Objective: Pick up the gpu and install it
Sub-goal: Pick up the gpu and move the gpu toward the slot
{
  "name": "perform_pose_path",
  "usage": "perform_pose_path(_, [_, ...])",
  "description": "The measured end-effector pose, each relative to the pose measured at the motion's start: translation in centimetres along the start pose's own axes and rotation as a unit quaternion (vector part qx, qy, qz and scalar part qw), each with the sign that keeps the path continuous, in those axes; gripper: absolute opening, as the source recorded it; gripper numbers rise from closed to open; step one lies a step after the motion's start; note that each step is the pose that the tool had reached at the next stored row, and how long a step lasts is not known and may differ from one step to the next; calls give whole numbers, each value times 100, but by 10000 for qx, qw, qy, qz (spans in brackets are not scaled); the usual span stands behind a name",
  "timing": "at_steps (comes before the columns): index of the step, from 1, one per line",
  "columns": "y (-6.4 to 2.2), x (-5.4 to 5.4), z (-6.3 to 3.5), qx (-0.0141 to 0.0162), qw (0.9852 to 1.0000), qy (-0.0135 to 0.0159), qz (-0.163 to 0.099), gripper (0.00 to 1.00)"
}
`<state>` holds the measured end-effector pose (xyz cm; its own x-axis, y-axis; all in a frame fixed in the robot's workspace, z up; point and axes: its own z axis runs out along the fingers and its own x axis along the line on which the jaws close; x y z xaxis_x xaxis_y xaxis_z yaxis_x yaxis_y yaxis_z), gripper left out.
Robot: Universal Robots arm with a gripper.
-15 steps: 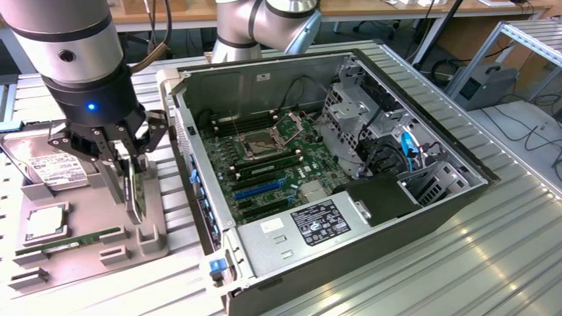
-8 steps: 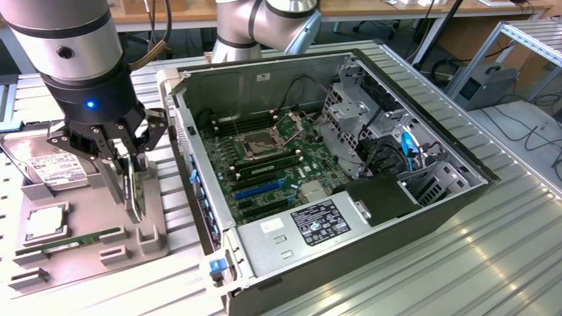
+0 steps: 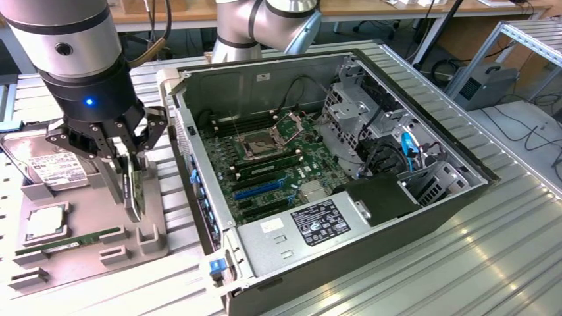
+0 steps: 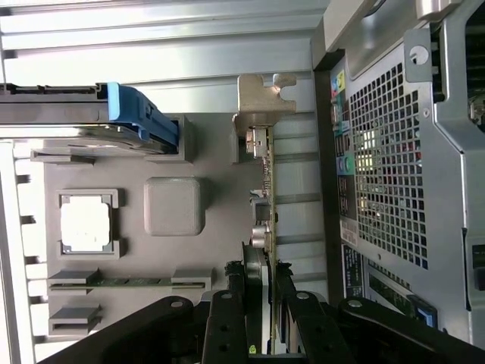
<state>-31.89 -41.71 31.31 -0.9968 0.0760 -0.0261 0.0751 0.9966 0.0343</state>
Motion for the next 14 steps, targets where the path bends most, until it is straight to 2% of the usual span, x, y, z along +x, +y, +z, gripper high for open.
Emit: perform_pose_path(14, [2,-1,-50,0,10000,0,0,27])
